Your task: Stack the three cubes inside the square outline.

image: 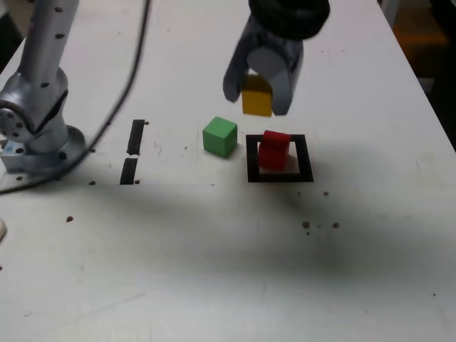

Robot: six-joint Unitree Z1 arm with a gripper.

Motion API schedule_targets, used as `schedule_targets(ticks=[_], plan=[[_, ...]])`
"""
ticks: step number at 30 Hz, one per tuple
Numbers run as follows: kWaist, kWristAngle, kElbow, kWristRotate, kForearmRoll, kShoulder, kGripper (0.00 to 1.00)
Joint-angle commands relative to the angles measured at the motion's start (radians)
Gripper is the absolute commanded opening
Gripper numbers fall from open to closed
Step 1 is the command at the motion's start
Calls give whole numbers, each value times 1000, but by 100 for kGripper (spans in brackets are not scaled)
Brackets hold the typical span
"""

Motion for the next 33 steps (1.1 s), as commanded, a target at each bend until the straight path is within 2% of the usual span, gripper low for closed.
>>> schedule_targets(ticks=[1,3,11,16,23,28,33], plan=[[0,10,-2,1,4,7,4],[0,13,4,1,-5,17,4],[-41,-25,29,-25,-79,56,4],[-59,-12,48,-45,-83,63,6],[-59,27,63,-51,-108,63,9],[-58,24,73,-50,-138,67,9],[-58,22,74,-50,-149,75,15]])
